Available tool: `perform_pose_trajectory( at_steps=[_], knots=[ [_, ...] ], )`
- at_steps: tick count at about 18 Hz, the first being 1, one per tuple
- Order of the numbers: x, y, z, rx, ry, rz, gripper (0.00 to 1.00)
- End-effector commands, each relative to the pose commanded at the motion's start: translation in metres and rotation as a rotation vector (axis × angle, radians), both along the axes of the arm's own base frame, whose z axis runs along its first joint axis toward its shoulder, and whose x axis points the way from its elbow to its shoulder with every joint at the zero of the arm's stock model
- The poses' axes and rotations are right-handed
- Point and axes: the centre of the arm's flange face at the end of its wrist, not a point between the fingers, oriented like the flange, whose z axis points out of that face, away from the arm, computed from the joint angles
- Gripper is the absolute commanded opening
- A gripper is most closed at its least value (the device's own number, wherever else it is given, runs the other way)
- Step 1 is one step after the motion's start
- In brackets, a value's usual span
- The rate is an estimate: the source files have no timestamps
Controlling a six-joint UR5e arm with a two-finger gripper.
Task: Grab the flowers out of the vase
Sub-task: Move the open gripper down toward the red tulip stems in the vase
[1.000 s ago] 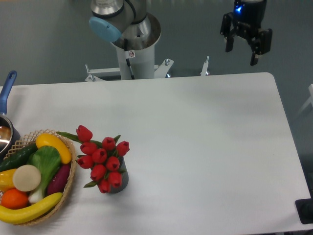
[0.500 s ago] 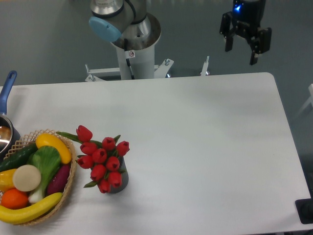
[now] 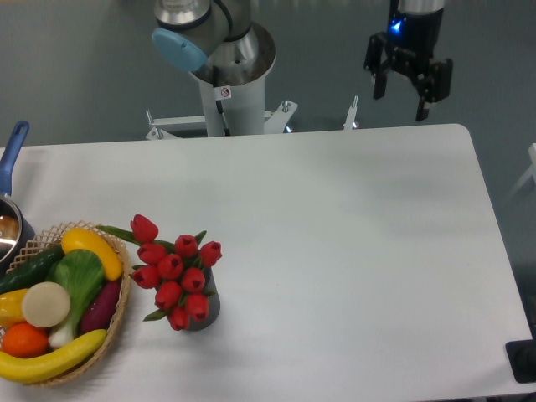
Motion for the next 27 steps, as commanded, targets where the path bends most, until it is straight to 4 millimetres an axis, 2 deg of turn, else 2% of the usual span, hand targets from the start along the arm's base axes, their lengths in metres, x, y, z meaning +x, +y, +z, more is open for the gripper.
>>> perform_pose_trajectory(
  at_steps=[12,16,22,25,27],
  knots=[
    [0.025,0.076,-0.031,0.058,-0.148,0.06,1.0],
    [0.031,0.103,-0.041,0.136,-0.196,0.06,1.0],
    [0.043,0.124,-0.061,0.344,-0.288,-0.021,1.0],
    [0.056,0.149,-0.069,0.389,-0.343,-0.082,1.0],
    [0.057,0.156,-0.072,0.45,-0.379,-0.105,1.0]
  ],
)
